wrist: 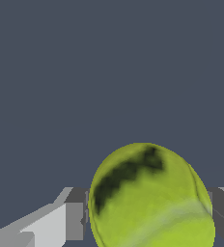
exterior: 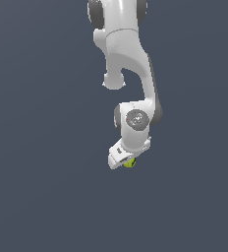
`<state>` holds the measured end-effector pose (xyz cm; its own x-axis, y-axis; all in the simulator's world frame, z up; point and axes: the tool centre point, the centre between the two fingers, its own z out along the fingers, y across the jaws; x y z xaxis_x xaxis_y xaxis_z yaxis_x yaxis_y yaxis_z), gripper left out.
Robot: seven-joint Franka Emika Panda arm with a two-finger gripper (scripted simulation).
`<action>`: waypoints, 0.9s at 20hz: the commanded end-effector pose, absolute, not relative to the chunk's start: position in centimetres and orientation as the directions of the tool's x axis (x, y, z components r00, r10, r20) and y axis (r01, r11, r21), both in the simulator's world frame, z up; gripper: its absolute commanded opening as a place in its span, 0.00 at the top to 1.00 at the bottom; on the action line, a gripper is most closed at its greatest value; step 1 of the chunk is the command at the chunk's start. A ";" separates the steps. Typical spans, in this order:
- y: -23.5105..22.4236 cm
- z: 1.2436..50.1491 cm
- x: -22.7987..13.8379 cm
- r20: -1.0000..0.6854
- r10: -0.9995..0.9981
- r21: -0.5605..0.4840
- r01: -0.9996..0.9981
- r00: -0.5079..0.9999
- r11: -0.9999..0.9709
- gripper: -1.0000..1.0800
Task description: Pick up the object and move it to a goal position.
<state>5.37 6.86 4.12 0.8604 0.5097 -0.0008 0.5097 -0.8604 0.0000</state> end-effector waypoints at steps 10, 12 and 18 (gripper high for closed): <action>7.1 4.7 5.4 -0.001 0.510 0.000 0.510 0.860 -0.860 1.00; 7.5 5.5 5.5 -0.001 0.510 0.000 0.510 0.860 -0.860 1.00; 9.3 9.3 5.8 -0.001 0.510 0.000 0.510 0.860 -0.860 1.00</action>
